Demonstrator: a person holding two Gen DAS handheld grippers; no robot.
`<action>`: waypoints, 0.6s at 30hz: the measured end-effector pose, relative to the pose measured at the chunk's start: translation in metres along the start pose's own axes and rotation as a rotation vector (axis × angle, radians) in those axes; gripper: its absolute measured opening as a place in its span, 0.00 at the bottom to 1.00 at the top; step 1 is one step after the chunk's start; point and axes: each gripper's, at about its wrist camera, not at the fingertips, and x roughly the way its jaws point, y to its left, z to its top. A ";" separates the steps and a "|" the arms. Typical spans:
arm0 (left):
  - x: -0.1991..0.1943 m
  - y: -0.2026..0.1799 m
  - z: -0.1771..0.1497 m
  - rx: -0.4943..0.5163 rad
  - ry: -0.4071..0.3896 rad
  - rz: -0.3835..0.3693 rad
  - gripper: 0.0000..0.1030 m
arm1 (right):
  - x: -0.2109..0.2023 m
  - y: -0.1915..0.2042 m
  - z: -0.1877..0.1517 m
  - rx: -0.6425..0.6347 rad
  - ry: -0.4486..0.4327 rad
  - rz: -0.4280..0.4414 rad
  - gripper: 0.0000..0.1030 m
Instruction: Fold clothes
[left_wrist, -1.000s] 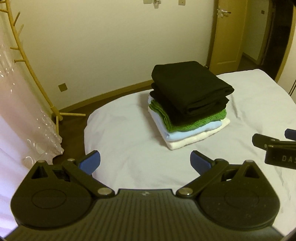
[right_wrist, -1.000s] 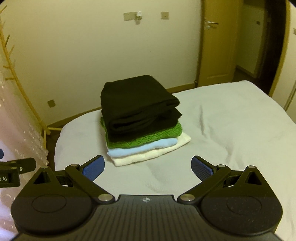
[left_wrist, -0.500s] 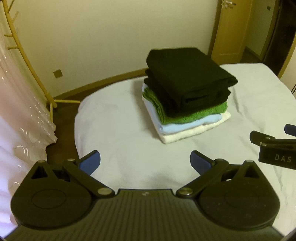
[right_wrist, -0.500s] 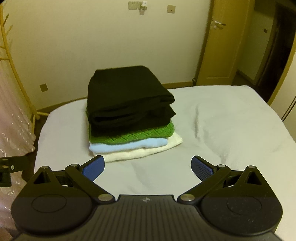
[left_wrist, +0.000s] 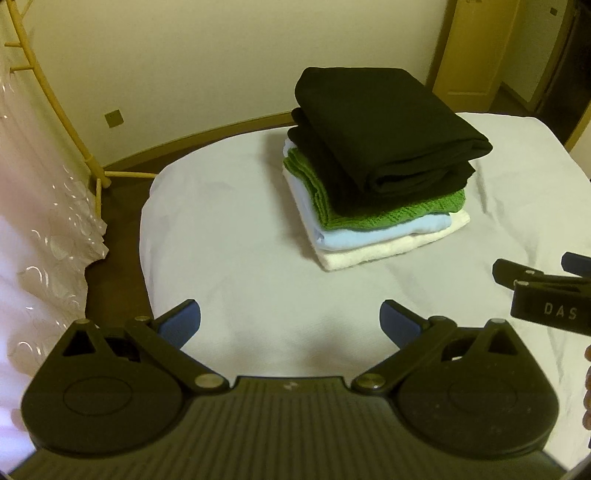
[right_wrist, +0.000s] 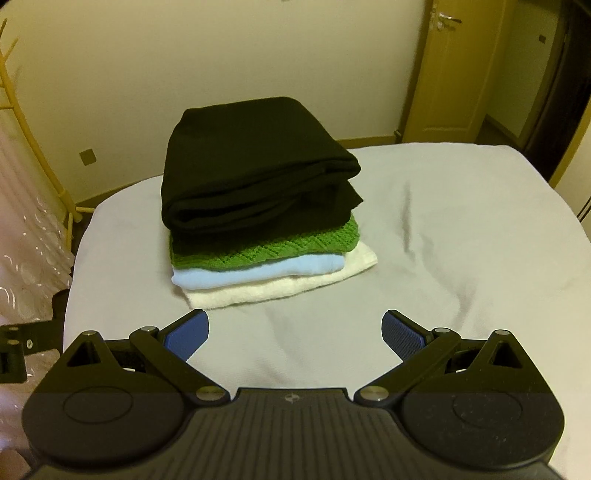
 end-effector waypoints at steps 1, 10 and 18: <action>0.001 -0.001 0.001 0.001 0.000 0.003 0.99 | 0.001 0.000 0.001 -0.002 0.000 0.000 1.00; 0.014 -0.005 0.003 -0.004 0.013 0.014 0.99 | 0.011 -0.004 0.002 -0.002 0.016 -0.001 1.00; 0.025 -0.006 0.001 -0.011 0.035 0.010 0.99 | 0.020 -0.006 -0.004 0.011 0.048 0.005 1.00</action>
